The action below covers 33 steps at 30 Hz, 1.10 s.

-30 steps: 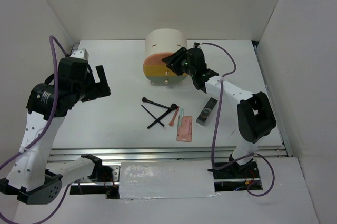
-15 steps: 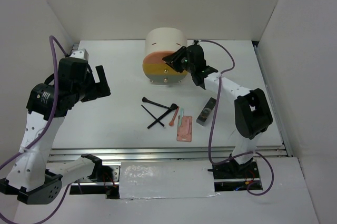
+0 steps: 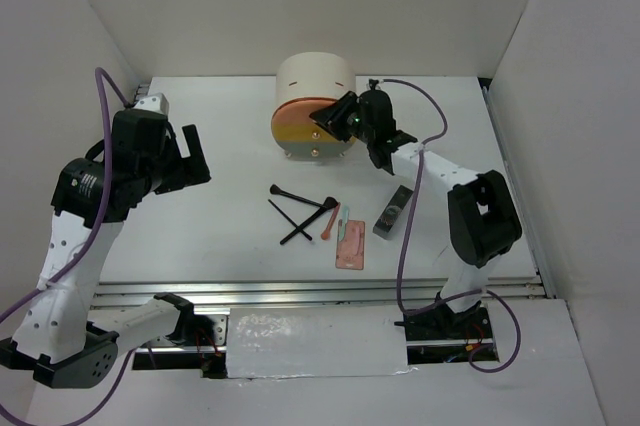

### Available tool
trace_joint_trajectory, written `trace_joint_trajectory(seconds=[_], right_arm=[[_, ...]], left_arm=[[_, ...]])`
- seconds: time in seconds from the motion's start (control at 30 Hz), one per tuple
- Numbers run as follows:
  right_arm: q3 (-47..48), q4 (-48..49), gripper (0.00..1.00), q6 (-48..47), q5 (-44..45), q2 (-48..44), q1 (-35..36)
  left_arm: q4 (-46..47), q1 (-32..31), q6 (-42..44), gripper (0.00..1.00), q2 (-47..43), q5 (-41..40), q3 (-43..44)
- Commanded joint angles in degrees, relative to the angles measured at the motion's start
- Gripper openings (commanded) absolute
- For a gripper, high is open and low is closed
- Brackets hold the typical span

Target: Organize the makeup

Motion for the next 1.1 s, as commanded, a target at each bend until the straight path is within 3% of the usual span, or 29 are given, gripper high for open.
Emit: trace_joint_trajectory(seconds=[0.0, 1.07], right_arm=[[-4.36, 2.62, 0.18, -0.17, -1.71, -4.28, 0.00], [-20.01, 2.53, 0.16, 6.60, 4.00, -19.31, 4.74]], left_arm=[[1.61, -0.20, -0.11, 0.99, -0.25, 0.36, -0.35], [2.06, -0.29, -0.73, 0.99, -3.06, 3.79, -2.64]])
